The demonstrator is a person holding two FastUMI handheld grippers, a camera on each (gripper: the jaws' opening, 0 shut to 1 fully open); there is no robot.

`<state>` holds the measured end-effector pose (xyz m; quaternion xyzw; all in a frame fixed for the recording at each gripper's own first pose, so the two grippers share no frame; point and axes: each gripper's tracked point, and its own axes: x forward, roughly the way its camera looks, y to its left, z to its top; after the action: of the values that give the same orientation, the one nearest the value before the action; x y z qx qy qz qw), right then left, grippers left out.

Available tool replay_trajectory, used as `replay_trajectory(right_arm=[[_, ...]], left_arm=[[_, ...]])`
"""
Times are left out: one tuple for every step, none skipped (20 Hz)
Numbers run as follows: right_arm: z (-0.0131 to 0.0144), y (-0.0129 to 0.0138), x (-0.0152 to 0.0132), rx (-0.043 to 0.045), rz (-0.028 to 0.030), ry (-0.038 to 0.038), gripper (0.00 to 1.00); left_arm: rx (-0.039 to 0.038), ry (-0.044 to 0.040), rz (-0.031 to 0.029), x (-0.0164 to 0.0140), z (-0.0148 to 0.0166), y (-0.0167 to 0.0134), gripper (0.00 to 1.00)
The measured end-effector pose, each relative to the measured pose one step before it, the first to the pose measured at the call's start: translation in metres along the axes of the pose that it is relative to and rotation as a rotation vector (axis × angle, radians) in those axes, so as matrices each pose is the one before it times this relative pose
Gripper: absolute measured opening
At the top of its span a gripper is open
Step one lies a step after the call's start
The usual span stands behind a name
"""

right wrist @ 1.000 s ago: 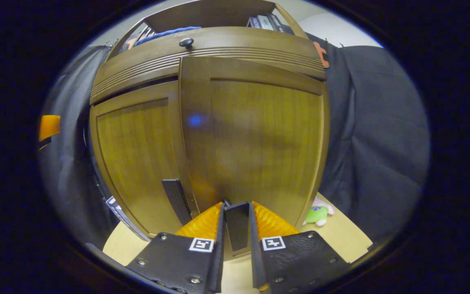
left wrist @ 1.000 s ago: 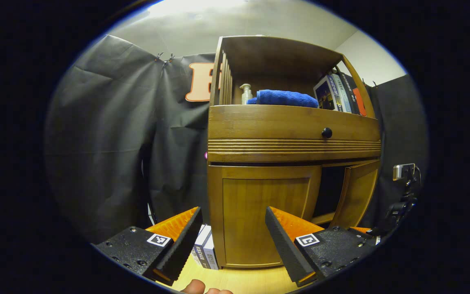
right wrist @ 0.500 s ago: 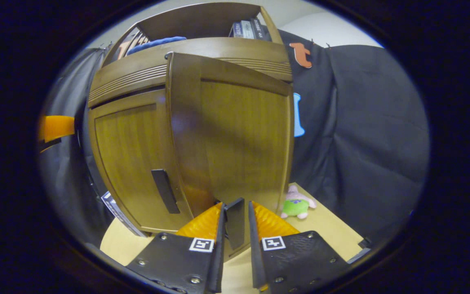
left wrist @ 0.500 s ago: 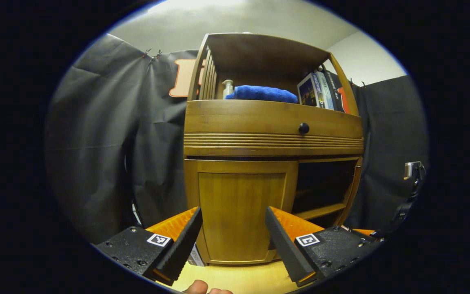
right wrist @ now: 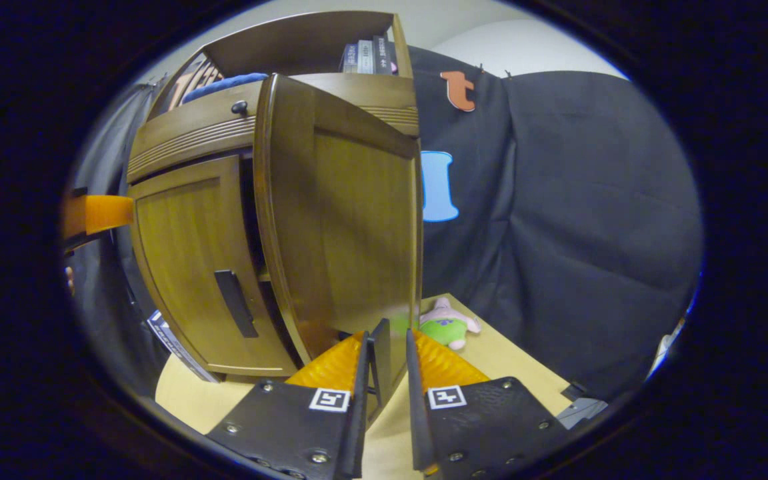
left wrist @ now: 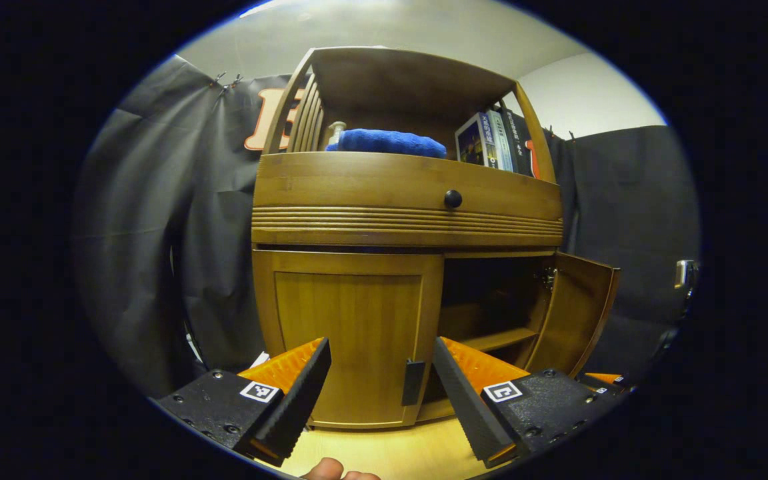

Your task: Open the right door of the double-door shoe cabinet with the right hand, and open the left door with the left hand.

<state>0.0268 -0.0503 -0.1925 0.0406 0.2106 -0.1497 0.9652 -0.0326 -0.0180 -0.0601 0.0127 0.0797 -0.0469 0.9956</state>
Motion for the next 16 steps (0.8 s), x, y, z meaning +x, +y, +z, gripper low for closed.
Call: replay_trajectory(right_arm=[[0.00030, -0.00662, -0.00075, 0.00917, -0.01520, 0.00021, 0.28], [-0.00041, -0.00788, -0.00083, 0.00558, -0.01815, -0.00092, 0.28], [0.00037, -0.00845, -0.00190, 0.00334, -0.01898, -0.00177, 0.28], [-0.00012, -0.00924, -0.00057, 0.00045, -0.01956, -0.00078, 0.28], [0.00084, -0.00941, -0.00021, 0.00119, -0.01872, -0.00290, 0.28], [0.00072, -0.00994, 0.00142, 0.00144, -0.01881, -0.00174, 0.28], [0.00074, -0.00863, 0.00106, 0.00273, -0.01109, 0.00005, 0.28], [-0.00030, -0.00610, 0.00077, 0.00703, 0.00089, 0.00561, 0.28], [0.00161, -0.00658, -0.00414, 0.01105, 0.00218, 0.00743, 0.27], [0.00017, -0.00672, 0.00351, 0.01335, -0.00147, 0.00065, 0.10], [0.00192, -0.00604, 0.00175, 0.00894, -0.00428, 0.00013, 0.11], [-0.00095, -0.00403, 0.00108, 0.00494, -0.00255, -0.00128, 0.13], [0.00123, -0.00484, 0.00022, -0.00007, -0.00141, -0.00139, 0.14], [0.00080, -0.00608, 0.00071, -0.00077, -0.00128, -0.00276, 0.16], [0.00115, -0.00489, -0.00003, -0.00027, -0.00185, -0.00233, 0.16], [0.00103, -0.00480, 0.00088, 0.00006, -0.00495, -0.00116, 0.16]], left_arm=[[0.00261, 0.00431, -0.00764, 0.00083, -0.00209, -0.00264, 0.96], [0.00263, 0.00455, -0.00489, 0.00051, -0.00121, -0.00212, 0.96], [0.00197, 0.00442, -0.00281, 0.00063, -0.00212, -0.00152, 0.96], [0.00131, 0.00400, -0.00141, 0.00025, -0.00176, -0.00091, 0.96], [-0.00021, 0.00426, -0.00072, 0.00123, -0.00204, -0.00029, 0.99], [0.00035, 0.00394, 0.00014, 0.00139, 0.00114, -0.00074, 0.99], [-0.00156, 0.00539, 0.00118, 0.00108, -0.00100, -0.00097, 0.96], [-0.00396, 0.00497, 0.00019, 0.00122, -0.00129, -0.00069, 0.99], [-0.00411, 0.00533, -0.00086, 0.00134, -0.00192, -0.00098, 0.96], [-0.00282, 0.00664, -0.00224, 0.00210, -0.00155, -0.00156, 0.96], [-0.00104, 0.00607, -0.00177, 0.00239, -0.00158, -0.00178, 0.96], [0.00059, 0.00510, -0.00047, 0.00240, -0.00055, -0.00123, 0.92], [0.00170, 0.00485, 0.00073, 0.00233, -0.00159, -0.00066, 0.92], [0.00092, 0.00272, 0.00071, 0.00263, -0.00116, -0.00127, 0.92], [0.00131, 0.00430, -0.00036, 0.00321, -0.00168, -0.00193, 0.96], [0.00037, 0.00413, -0.00022, 0.00270, -0.00155, -0.00160, 0.92]])
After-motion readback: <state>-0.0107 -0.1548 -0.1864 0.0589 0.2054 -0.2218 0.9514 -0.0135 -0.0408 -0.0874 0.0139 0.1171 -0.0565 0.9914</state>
